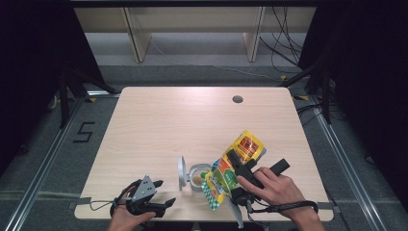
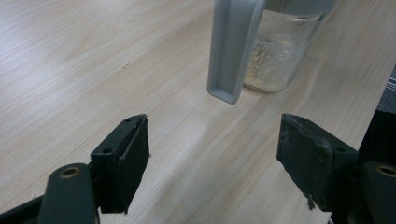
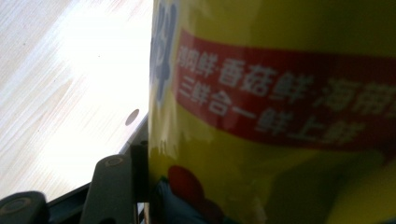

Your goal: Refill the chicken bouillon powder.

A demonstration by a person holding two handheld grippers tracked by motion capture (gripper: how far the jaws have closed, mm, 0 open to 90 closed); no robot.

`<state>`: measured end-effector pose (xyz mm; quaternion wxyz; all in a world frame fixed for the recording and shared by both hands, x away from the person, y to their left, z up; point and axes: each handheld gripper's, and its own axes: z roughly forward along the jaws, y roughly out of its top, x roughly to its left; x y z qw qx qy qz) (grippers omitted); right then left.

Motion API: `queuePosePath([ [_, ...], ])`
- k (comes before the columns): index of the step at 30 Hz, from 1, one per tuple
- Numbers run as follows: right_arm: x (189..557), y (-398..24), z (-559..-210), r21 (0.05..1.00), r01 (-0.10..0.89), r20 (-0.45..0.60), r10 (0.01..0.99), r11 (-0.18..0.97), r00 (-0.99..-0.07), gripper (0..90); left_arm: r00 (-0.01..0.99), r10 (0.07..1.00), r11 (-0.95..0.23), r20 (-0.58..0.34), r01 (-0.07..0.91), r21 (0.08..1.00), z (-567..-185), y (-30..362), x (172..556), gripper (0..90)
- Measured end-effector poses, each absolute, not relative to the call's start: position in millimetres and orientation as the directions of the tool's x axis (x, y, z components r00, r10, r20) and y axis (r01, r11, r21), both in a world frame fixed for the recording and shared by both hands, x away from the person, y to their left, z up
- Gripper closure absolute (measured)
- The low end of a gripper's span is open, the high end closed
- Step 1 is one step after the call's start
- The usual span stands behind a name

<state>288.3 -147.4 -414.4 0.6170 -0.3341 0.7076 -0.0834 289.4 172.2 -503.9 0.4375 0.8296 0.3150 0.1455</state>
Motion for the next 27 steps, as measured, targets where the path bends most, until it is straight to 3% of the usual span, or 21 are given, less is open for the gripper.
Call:
queuePosePath([
  [6, 289.9, -149.1, -414.0, -0.52, -0.375, -0.822, -0.569, 0.767, -0.024, 44.9, 0.779, 0.627, -0.465, -0.001, 0.375, 0.802, -502.7, 175.6, 292.5, 25.2],
  [27, 291.4, -153.1, -412.7, -0.524, -0.366, -0.821, -0.57, 0.769, -0.022, 44.9, 0.769, 0.639, -0.447, -0.016, 0.388, 0.806, -503.0, 174.8, 291.1, 25.0],
])
